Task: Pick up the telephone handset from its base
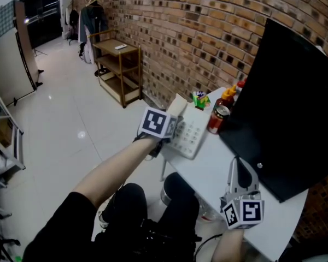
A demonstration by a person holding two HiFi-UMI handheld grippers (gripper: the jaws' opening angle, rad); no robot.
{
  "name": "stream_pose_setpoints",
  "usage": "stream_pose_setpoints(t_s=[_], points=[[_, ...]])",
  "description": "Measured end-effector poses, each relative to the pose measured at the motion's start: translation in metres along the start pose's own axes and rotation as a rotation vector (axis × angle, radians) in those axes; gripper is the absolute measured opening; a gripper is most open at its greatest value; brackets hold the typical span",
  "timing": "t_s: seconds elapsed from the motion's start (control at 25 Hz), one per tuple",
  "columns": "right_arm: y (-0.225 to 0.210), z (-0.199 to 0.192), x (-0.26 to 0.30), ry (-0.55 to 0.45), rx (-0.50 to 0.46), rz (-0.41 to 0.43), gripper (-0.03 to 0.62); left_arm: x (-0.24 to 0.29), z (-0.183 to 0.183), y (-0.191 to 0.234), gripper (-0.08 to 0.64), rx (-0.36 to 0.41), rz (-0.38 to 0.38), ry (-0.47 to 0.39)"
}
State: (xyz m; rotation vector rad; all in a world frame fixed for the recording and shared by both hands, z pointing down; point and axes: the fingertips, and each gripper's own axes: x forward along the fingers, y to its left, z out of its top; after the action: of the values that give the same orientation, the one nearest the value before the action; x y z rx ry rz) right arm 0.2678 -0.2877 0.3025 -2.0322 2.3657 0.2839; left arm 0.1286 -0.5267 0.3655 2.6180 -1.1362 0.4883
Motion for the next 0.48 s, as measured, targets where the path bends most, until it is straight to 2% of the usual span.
stream_pose_setpoints(t_s=[0.12,0.48], points=[[0.001,-0.004,0.001,0.01,0.004,0.003,0.008,0.002,-0.004,0.004,0.272,-0.036,0.021,0.019],[0.005,-0.012,0.002,0.02,0.007,0.012,0.008,-0.003,-0.002,-0.003,0.233,-0.028,0.031,-0.027]])
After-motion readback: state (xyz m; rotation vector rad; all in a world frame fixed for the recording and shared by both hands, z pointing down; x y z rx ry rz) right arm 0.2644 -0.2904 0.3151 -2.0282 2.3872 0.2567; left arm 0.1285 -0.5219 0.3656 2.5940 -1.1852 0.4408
